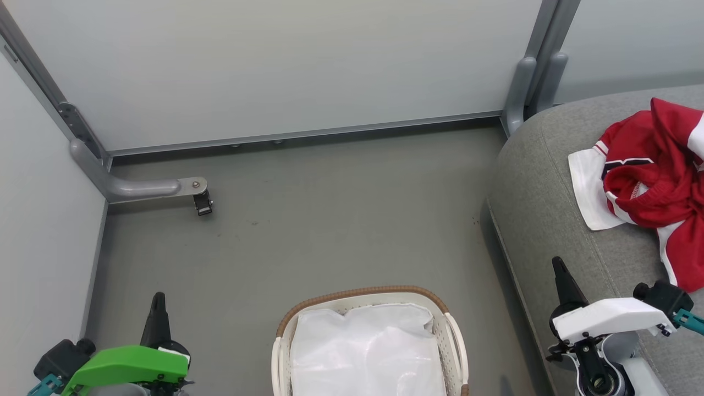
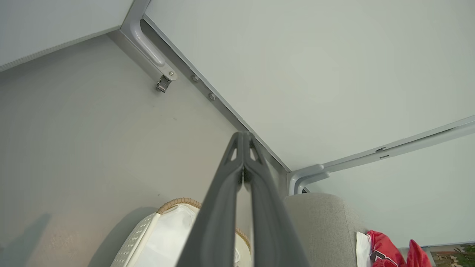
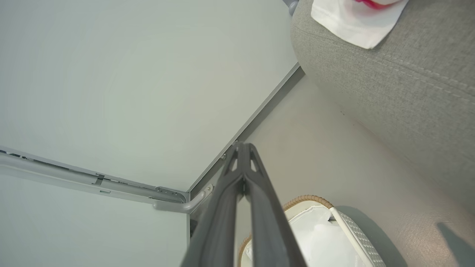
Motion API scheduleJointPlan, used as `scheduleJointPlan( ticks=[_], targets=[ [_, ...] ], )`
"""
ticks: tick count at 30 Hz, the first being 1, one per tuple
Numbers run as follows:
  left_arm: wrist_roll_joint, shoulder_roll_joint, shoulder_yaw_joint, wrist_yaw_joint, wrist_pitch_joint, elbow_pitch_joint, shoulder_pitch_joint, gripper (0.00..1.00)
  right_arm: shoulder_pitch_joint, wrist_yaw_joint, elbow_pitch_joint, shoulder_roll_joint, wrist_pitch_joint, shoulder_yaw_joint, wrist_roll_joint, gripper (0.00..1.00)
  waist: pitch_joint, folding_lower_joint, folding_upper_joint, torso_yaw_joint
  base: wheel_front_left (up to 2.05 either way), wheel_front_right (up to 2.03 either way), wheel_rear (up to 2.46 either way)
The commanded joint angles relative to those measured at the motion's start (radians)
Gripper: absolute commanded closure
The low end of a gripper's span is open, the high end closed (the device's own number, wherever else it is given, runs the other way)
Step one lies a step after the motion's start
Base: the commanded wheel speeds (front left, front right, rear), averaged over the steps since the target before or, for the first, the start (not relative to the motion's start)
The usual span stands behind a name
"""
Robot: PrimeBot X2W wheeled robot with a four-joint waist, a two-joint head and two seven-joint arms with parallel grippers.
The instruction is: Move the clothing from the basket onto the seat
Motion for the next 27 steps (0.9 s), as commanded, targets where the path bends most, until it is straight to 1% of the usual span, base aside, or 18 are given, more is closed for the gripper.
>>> scheduleJointPlan(
  ticks=[1, 27],
  targets=[
    [-0.032, 0.006, 0.005, -0.008, 0.008, -0.013, -0.028, 1.0, 0.004, -0.001, -0.017, -0.005, 0.007, -0.007, 0.03, 1.0, -0.001, 0.0, 0.003, 0.0, 0.0, 0.0, 0.0],
    [-0.295, 0.009, 0.029, -0.016, 0.078, -0.046, -0.048, 1.0, 0.019, -0.001, -0.062, -0.006, 0.078, -0.046, 0.287, 1.0, -0.015, 0.0, 0.0045, -0.002, 0.0, 0.0, 0.0]
  ],
)
